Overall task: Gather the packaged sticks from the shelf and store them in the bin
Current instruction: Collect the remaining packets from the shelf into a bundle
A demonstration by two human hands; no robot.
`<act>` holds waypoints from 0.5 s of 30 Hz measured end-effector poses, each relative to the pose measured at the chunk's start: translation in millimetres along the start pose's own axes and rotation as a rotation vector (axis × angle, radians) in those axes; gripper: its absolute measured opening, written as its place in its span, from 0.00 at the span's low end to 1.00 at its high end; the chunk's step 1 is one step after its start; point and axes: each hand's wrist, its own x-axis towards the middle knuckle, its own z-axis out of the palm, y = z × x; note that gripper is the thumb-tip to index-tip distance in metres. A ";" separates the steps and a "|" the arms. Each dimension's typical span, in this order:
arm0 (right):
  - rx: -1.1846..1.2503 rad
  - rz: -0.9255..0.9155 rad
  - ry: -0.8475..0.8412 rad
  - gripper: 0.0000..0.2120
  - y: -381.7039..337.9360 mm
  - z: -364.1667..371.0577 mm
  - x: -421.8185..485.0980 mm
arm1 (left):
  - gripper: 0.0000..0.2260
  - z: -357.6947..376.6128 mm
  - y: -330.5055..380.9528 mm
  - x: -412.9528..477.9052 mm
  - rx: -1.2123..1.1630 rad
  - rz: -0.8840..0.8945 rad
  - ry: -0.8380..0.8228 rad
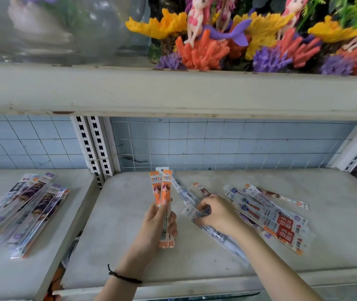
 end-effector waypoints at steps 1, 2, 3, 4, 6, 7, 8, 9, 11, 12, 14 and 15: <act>0.021 0.012 -0.007 0.12 -3.0 0.7 0.0 | 0.10 0.6 0.3 -1.2 0.003 -0.004 -0.005; 0.046 0.020 -0.015 0.11 -4.9 1.5 0.1 | 0.10 1.2 0.6 -2.3 0.008 -0.004 -0.011; 0.067 0.026 -0.022 0.12 -6.3 2.2 0.6 | 0.10 1.7 0.7 -3.1 0.012 -0.003 -0.015; 0.087 0.027 -0.028 0.12 -7.8 2.2 0.7 | 0.10 2.1 1.2 -3.4 0.014 -0.002 -0.016; 0.143 0.004 -0.031 0.10 -11.4 0.7 1.0 | 0.09 1.7 2.0 -3.0 0.010 0.004 -0.002; 0.182 -0.013 -0.021 0.08 -13.8 -0.9 1.1 | 0.09 0.8 2.0 -2.3 0.008 0.008 0.010; 0.225 -0.023 -0.002 0.08 -17.1 -3.4 1.3 | 0.09 -0.1 1.9 -1.7 0.009 0.014 0.024; 0.285 -0.021 0.015 0.08 -21.1 -6.5 1.0 | 0.09 -0.7 1.8 -1.6 0.020 0.021 0.036; 0.517 0.012 0.019 0.08 -29.0 -13.4 1.1 | 0.10 -2.1 2.4 -2.9 0.062 0.037 0.049; 0.675 0.040 0.007 0.08 -31.9 -16.5 2.3 | 0.11 -1.4 3.9 -4.5 0.075 0.039 0.043; 0.987 0.131 -0.031 0.07 -34.5 -20.7 6.4 | 0.12 -2.5 3.9 -4.9 0.082 0.017 0.027; 1.111 0.174 -0.050 0.06 -35.5 -21.7 7.7 | 0.12 -2.2 4.5 -6.4 0.084 -0.004 0.013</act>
